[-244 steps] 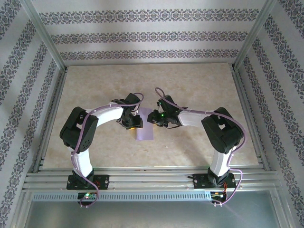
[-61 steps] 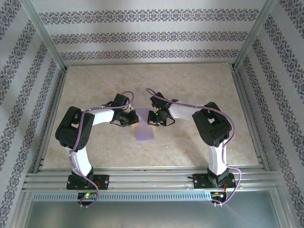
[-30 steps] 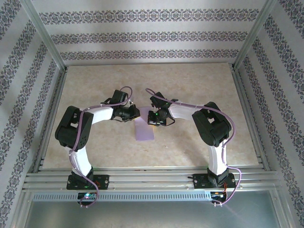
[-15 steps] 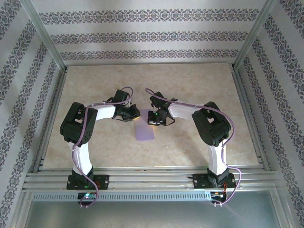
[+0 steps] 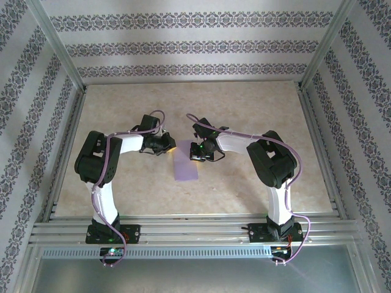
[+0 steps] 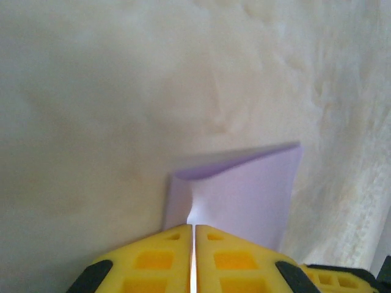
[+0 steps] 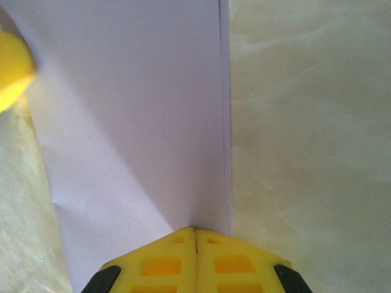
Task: Fold a paper plane with a square sheet of paper (pick it up from the middle)
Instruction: First fold the square sheet of paper in half at the center of the table, then rotate the square sheet of paper at the center of the table.
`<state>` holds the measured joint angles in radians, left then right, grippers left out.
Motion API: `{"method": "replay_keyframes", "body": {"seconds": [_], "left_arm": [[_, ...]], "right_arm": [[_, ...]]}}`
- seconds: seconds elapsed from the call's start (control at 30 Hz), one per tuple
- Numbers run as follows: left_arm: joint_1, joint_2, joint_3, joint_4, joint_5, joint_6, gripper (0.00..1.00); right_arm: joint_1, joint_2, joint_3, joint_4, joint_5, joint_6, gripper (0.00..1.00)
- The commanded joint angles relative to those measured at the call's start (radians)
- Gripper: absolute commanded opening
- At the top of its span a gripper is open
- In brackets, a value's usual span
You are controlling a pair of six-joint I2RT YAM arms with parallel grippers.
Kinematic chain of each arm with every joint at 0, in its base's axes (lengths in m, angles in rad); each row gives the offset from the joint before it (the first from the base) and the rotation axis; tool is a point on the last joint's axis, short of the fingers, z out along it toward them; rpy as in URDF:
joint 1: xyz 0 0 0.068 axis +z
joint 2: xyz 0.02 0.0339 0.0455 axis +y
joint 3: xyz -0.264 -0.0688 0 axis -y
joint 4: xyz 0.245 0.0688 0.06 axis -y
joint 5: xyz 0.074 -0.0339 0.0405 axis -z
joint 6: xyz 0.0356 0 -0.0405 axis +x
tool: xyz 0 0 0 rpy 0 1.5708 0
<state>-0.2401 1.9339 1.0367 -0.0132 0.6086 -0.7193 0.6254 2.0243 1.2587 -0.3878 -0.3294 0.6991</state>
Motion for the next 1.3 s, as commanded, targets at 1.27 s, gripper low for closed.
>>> {"method": "replay_keyframes", "body": {"seconds": [1.27], "left_arm": [[-0.076, -0.078, -0.009, -0.046, 0.09, 0.033, 0.13]], "right_arm": [[-0.123, 0.132, 0.079, -0.322, 0.012, -0.601, 0.04]]}}
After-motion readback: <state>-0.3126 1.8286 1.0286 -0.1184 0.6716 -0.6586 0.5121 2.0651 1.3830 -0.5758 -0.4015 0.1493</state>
